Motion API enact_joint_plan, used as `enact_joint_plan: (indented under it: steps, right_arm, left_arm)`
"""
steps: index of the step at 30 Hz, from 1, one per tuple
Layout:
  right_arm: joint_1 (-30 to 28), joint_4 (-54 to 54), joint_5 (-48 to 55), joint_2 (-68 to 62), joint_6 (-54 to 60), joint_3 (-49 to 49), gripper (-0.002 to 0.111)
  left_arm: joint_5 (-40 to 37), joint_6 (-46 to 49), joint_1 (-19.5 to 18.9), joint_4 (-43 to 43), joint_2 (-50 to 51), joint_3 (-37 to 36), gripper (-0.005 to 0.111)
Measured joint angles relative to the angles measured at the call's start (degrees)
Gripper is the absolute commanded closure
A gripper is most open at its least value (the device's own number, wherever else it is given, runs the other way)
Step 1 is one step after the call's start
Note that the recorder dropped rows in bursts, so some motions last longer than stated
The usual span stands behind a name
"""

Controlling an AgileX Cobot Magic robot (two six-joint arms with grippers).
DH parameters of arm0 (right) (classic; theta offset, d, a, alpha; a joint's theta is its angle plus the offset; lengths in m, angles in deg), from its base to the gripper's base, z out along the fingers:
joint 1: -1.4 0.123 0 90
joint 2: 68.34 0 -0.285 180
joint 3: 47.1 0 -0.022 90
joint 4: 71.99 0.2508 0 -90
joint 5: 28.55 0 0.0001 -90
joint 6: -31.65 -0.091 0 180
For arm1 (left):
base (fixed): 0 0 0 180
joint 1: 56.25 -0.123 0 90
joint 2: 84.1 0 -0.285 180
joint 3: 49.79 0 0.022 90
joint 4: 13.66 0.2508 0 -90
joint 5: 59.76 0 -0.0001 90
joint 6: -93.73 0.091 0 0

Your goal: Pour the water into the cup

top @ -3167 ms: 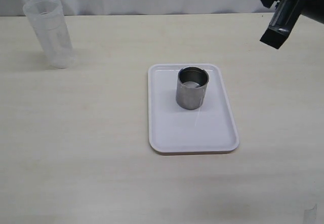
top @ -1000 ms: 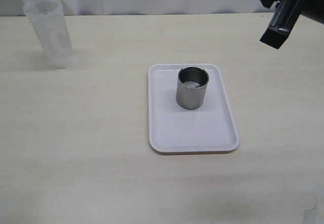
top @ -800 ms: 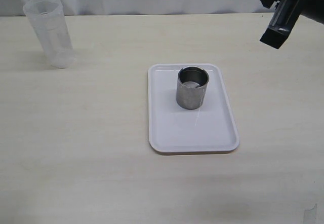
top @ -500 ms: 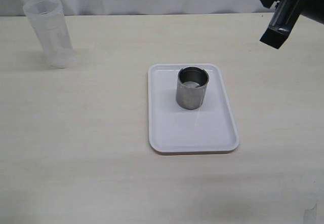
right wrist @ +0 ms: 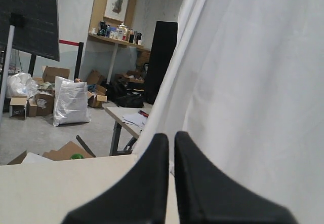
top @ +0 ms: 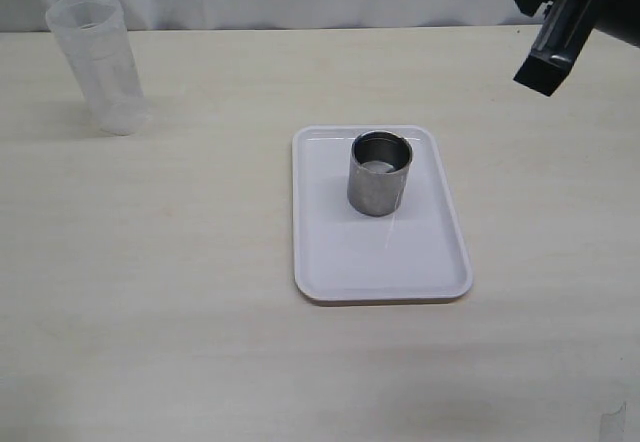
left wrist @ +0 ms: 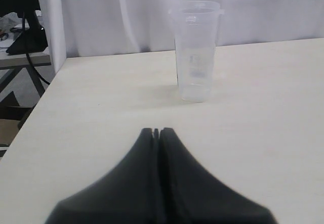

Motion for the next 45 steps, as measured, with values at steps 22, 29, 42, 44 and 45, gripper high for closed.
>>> enact_joint_plan:
  steps: [22,29,42,44,45]
  right_arm:
    - [3.12,43.25,10.72,28.75,32.35,20.80,0.104]
    - [3.12,50.91,17.09,44.07,38.05,28.67,0.104]
    - [3.12,60.13,25.87,66.07,46.39,40.44,0.104]
    - [3.12,60.36,29.77,67.78,47.13,40.44,0.104]
    - [3.12,60.36,32.19,68.78,47.27,40.44,0.104]
  left_arm:
    - [-0.10,0.00,0.00,0.00,0.00,0.00,0.107]
    - [-0.10,0.00,0.00,0.00,0.00,0.00,0.107]
    - [-0.10,0.00,0.00,0.00,0.00,0.00,0.107]
    - [-0.10,0.00,0.00,0.00,0.00,0.00,0.107]
    - [-0.10,0.00,0.00,0.00,0.00,0.00,0.107]
